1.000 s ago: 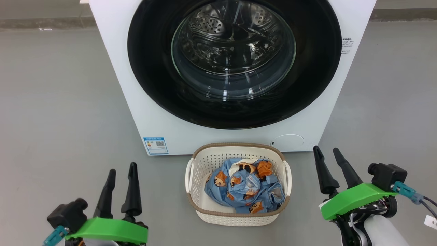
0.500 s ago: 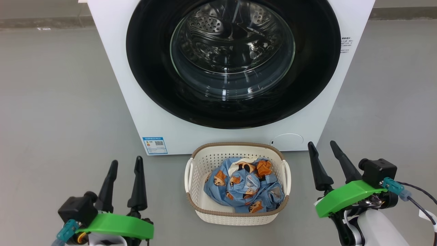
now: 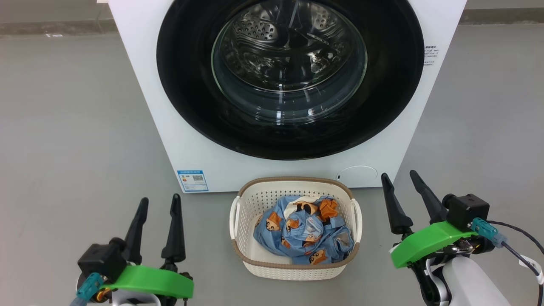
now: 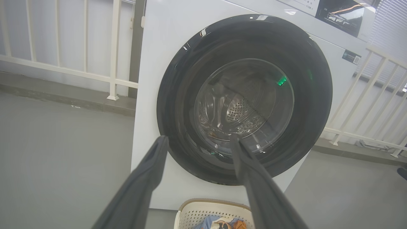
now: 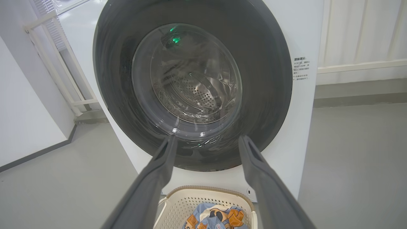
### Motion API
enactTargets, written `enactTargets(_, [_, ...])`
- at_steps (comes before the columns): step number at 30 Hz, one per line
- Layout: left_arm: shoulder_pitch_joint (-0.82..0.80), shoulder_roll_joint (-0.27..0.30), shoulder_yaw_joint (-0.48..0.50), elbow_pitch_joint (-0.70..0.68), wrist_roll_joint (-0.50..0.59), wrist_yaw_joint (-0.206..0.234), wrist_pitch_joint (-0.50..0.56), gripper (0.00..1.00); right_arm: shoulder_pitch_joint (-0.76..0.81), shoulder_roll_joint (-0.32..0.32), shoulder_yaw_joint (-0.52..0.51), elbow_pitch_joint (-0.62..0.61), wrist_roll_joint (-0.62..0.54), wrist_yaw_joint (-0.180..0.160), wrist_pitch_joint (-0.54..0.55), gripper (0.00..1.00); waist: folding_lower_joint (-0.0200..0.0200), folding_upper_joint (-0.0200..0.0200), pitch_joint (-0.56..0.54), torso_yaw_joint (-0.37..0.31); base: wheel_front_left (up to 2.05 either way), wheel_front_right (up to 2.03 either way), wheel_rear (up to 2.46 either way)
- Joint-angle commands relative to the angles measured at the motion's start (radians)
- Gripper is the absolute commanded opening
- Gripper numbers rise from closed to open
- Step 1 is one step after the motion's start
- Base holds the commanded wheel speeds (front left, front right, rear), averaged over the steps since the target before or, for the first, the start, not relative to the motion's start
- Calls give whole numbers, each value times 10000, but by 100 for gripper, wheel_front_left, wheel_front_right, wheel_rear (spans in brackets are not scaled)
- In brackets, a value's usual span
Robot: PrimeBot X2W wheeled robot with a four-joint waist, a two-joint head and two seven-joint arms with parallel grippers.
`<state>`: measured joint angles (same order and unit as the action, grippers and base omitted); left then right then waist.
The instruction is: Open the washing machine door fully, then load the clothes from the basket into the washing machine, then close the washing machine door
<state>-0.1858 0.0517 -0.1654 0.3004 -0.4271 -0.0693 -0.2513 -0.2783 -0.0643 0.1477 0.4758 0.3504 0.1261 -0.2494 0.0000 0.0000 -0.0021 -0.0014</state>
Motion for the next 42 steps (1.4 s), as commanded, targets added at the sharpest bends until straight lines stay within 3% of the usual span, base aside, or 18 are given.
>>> enactTargets(1, [-463, 143, 289, -172, 98, 49, -105, 100, -352, 43, 119, -184, -94, 46, -124, 100, 0, 0, 1, -2, 0, 0, 0])
enactTargets(33, [-519, 153, 356, -75, 173, -102, -105, 100, -381, 115, 130, -4, -120, 46, -124, 100, 0, 0, -10, -4, 0, 0, -1])
enactTargets(42, [-525, 171, 371, -30, 233, -72, -105, 100, -390, 119, 169, 9, -63, 46, -124, 100, 0, 0, -10, -3, 49, 49, -98])
